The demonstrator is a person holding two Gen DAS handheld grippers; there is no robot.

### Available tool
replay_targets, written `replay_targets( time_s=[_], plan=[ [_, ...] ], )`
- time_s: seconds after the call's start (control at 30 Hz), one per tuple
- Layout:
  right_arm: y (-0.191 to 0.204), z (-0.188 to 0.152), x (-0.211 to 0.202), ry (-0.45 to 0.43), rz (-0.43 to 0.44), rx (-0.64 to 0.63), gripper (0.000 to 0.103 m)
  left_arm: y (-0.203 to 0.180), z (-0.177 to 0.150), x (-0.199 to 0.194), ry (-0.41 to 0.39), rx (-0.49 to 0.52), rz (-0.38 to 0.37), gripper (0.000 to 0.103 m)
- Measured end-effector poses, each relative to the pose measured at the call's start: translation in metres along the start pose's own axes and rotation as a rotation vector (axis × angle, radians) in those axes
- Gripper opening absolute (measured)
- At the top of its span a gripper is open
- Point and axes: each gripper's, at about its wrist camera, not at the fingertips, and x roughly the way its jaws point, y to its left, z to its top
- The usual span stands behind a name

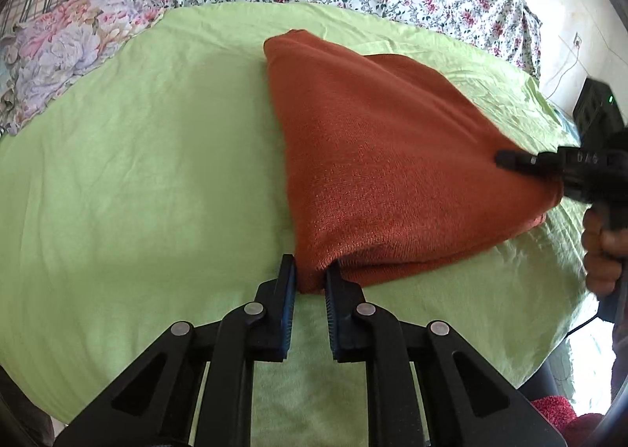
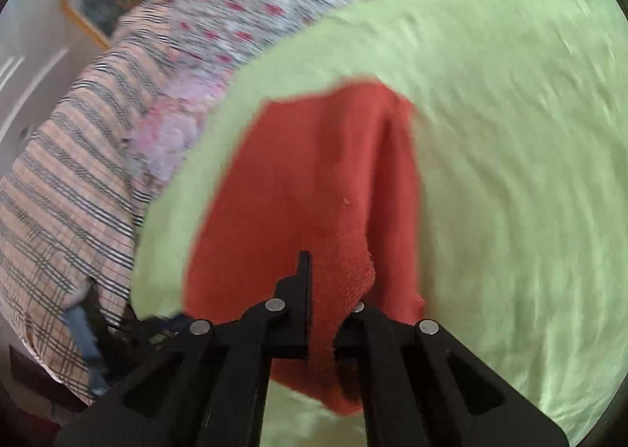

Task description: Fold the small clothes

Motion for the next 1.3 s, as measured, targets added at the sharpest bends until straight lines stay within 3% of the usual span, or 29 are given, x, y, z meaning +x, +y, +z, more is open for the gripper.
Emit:
replay_targets(
  time_s=[0.1, 0.23, 0.37, 0.53, 0.63, 0.67, 0.73, 0.8, 1.0, 1.17, 1.3],
  plan=[
    [-0.016, -0.009, 0.001, 0.006, 0.036, 0.046, 0.004, 0.001, 0.001, -0.003, 0.003, 0.001, -0.007, 0.013],
    [-0.005, -0.003, -0.005, 0.004, 0.000, -0.018, 0.004, 0.005, 0.002, -0.002, 0.016, -0.032, -0.032, 0.013],
    [0.007, 0.008, -0.026, -0.049, 0.059, -0.061, 0.004, 0.003, 0.001, -0.002, 0.024, -0.025, -0.034, 0.013],
    [-0.003, -0.012, -0.001, 0.067, -0.090, -0.122, 0.004, 0.004, 0.002, -0.007, 0.042, -0.005, -0.064, 0.017],
    [0.001, -0.017, -0.002, 0.069, -0.080, -0.152, 0.011, 0.012, 0.008, -0.018, 0.027, -0.018, -0.122, 0.035],
    [0.002, -0.012, -0.005, 0.065, -0.067, -0.152, 0.019, 0.015, 0.012, -0.022, 0.012, -0.029, -0.138, 0.041],
    [0.003, 0.000, -0.009, 0.048, -0.016, -0.131, 0.025, 0.022, 0.023, -0.024, -0.005, -0.065, -0.171, 0.046],
    [0.005, 0.017, -0.007, 0.042, 0.024, -0.111, 0.025, 0.024, 0.035, -0.020, -0.007, -0.088, -0.176, 0.046],
    [-0.012, 0.062, 0.031, 0.122, 0.021, -0.035, 0.025, 0.028, 0.061, 0.003, 0.025, -0.121, -0.150, 0.047],
    [0.000, 0.037, 0.011, 0.181, 0.027, -0.163, 0.025, 0.031, 0.061, 0.011, 0.033, -0.116, -0.156, 0.054],
    [-0.013, 0.001, 0.004, 0.276, -0.057, -0.203, 0.025, 0.032, 0.061, 0.014, 0.041, -0.119, -0.161, 0.057]
  ],
)
